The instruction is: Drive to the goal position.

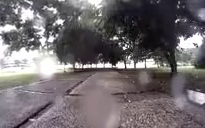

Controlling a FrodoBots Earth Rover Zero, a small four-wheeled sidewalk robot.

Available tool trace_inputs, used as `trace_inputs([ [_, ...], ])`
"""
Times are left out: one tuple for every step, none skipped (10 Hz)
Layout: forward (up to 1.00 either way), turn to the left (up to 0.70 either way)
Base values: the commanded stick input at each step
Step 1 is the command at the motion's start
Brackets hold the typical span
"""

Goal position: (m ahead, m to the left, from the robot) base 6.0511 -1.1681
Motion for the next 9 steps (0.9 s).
trace_inputs([
  [0.70,0.00],
  [0.70,0.00],
  [0.70,0.00],
  [0.70,0.00],
  [0.70,0.00],
  [0.70,0.00],
  [0.70,0.00],
  [0.70,0.00],
  [0.70,0.00],
])
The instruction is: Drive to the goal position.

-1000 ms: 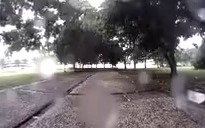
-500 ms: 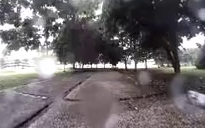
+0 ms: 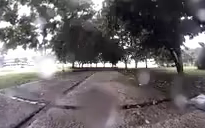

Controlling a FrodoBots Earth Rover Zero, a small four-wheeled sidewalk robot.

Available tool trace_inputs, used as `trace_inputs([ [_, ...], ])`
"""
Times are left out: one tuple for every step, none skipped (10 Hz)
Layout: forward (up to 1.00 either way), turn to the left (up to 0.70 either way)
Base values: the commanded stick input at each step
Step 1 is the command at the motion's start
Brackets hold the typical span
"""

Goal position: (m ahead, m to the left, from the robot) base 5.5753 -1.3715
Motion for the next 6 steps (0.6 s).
trace_inputs([
  [0.70,0.00],
  [0.70,0.00],
  [0.70,0.00],
  [0.70,0.00],
  [0.70,0.00],
  [0.70,0.00],
])
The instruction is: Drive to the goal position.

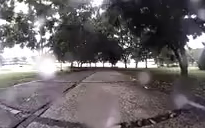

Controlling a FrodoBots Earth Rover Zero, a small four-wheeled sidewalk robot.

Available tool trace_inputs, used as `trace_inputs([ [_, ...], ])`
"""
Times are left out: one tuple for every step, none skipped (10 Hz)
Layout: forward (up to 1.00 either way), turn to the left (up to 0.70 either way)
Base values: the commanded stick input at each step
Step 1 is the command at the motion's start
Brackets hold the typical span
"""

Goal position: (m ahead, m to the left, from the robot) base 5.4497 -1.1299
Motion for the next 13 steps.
trace_inputs([
  [0.70,0.00],
  [0.70,0.00],
  [0.70,0.00],
  [0.70,0.00],
  [0.70,0.00],
  [0.70,0.00],
  [0.70,0.00],
  [0.70,0.00],
  [0.70,0.00],
  [0.70,0.00],
  [0.70,0.00],
  [0.70,0.00],
  [0.70,0.00],
])
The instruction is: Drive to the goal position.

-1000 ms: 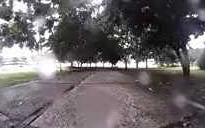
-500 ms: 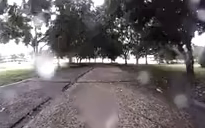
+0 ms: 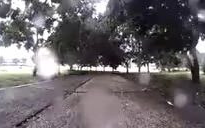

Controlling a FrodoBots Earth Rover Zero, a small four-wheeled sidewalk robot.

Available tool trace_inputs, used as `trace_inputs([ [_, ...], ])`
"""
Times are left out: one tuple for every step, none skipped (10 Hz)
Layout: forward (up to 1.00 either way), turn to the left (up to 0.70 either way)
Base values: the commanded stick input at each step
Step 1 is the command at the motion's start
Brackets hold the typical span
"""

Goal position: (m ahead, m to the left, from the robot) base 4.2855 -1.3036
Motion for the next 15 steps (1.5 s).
trace_inputs([
  [0.70,0.00],
  [0.70,0.00],
  [0.70,0.00],
  [0.70,0.00],
  [0.70,0.00],
  [0.70,0.00],
  [0.70,0.00],
  [0.70,0.00],
  [0.70,0.00],
  [0.70,0.00],
  [0.70,0.00],
  [0.70,0.00],
  [0.70,0.00],
  [0.70,0.00],
  [0.70,0.00],
])
